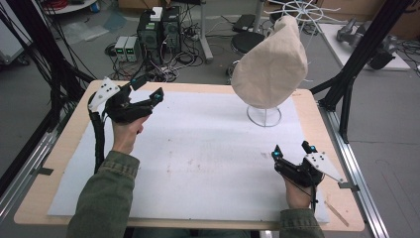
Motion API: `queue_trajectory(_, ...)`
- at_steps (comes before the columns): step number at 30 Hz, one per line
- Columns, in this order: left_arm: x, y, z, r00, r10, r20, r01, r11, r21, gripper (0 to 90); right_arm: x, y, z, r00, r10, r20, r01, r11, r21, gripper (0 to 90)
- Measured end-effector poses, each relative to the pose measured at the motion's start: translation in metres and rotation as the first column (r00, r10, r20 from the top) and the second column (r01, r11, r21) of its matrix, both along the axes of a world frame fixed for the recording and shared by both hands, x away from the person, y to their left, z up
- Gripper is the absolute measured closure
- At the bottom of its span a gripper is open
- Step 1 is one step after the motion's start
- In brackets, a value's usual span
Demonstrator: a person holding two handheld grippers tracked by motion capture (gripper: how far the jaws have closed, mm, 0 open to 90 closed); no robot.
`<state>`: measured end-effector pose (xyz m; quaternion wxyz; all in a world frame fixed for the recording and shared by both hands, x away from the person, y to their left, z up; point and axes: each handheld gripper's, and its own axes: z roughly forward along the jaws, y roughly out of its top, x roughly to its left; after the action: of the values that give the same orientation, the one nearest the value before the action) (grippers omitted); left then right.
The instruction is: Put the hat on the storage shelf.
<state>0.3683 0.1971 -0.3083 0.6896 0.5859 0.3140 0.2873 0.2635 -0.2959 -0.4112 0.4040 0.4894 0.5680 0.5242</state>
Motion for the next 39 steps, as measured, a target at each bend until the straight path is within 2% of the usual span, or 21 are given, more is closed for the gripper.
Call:
queue_trajectory(8,-0.014,0.014,-0.012,0.9990,0.044,0.002,-0.044,0.9990,-0.001,20.2,0.000,0.000,0.000,1.0000,0.003,-0.003,-0.003,1.0000,0.003,5.7)
queue_trajectory(13,-0.027,0.023,-0.027,0.9943,0.107,0.000,-0.106,0.9937,0.036,20.4,0.000,0.000,0.000,1.0000,0.001,0.000,-0.001,1.0000,0.002,5.7)
queue_trajectory(17,-0.036,0.033,-0.040,0.9912,0.131,-0.020,-0.130,0.9904,0.047,20.4,0.000,0.000,0.000,1.0000,0.001,0.000,-0.001,1.0000,0.002,5.7)
queue_trajectory(22,-0.050,0.044,-0.056,0.9857,0.168,-0.018,-0.166,0.9837,0.069,20.4,0.000,0.001,0.000,1.0000,0.004,-0.003,-0.004,1.0000,0.006,5.7)
queue_trajectory(25,-0.058,0.051,-0.064,0.9814,0.191,-0.020,-0.189,0.9789,0.078,19.8,0.000,0.001,0.000,1.0000,0.004,-0.004,-0.004,1.0000,0.001,5.7)
queue_trajectory(33,-0.078,0.068,-0.086,0.9687,0.247,-0.027,-0.244,0.9670,0.072,18.4,-0.001,0.001,0.000,1.0000,0.004,-0.001,-0.004,1.0000,-0.003,5.7)
queue_trajectory(39,-0.090,0.082,-0.101,0.9558,0.289,-0.057,-0.285,0.9566,0.061,17.7,-0.001,0.002,0.000,1.0000,0.004,-0.008,-0.004,1.0000,0.005,5.7)
